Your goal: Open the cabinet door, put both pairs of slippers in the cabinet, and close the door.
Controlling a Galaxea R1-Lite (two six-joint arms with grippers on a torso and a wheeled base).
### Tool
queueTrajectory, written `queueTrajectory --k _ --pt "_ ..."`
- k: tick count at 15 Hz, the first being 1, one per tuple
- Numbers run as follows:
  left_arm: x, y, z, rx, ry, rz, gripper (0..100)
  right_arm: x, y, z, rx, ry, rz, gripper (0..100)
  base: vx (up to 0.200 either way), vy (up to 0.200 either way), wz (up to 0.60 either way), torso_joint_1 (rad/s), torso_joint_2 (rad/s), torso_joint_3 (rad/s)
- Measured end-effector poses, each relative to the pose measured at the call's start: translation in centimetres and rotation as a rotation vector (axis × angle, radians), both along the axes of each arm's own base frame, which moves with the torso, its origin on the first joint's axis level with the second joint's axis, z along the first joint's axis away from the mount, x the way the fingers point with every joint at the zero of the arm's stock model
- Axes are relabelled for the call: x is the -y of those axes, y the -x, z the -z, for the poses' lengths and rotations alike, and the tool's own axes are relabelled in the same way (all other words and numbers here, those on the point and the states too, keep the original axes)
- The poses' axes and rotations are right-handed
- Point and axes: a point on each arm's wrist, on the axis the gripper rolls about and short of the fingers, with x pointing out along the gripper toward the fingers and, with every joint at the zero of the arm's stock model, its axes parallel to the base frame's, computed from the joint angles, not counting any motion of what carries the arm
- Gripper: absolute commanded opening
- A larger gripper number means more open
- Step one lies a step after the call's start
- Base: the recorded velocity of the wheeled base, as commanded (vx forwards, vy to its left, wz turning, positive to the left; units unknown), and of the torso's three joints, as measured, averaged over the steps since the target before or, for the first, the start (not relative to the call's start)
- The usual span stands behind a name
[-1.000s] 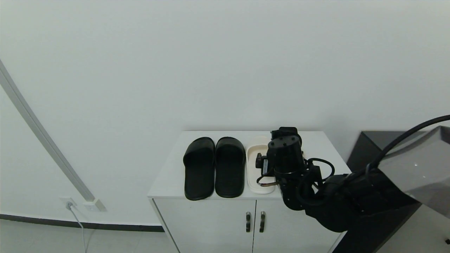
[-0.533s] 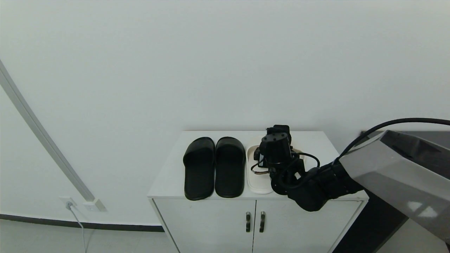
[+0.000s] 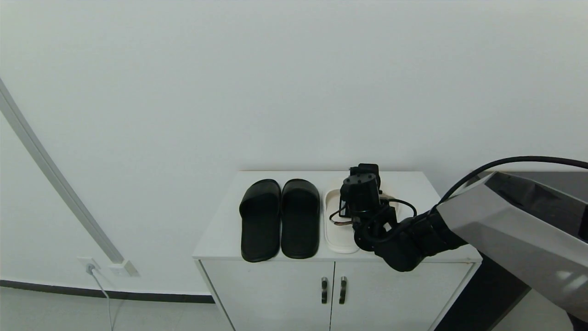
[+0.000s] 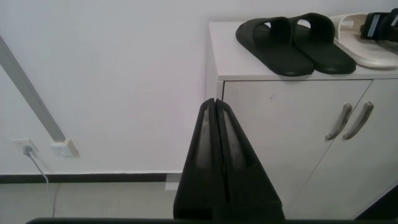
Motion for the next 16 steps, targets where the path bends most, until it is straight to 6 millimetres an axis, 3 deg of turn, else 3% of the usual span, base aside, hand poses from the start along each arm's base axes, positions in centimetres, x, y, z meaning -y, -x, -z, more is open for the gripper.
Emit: queueTrajectory --k 4,7,9,12,16 --pt "0.0 0.0 0.0 0.000 0.000 0.000 0 0.4 0.3 -0.5 0.000 0.008 0.000 0 0.000 0.000 0.00 0.000 0.00 0.000" --pt "0.0 0.0 0.0 -0.001 0.000 -0.001 0 1.4 2.4 -2.9 0.006 0.030 -0.047 0 0.000 0.000 0.00 0.000 0.00 0.000" --pt "0.0 0.0 0.0 -0.001 0.000 -0.002 0 2.4 4.8 -4.9 0.008 0.037 -0.129 0 0.000 0.000 0.00 0.000 0.00 0.000" --pt "0.0 0.0 0.0 -0.001 0.000 -0.001 0 4.5 10.1 -7.9 0.007 0.012 -0.348 0 0.000 0.000 0.00 0.000 0.00 0.000" --pt "0.0 0.0 0.0 -0.001 0.000 -0.002 0 8.2 17.1 -9.2 -0.029 -0.028 -0.757 0 0.000 0.000 0.00 0.000 0.00 0.000"
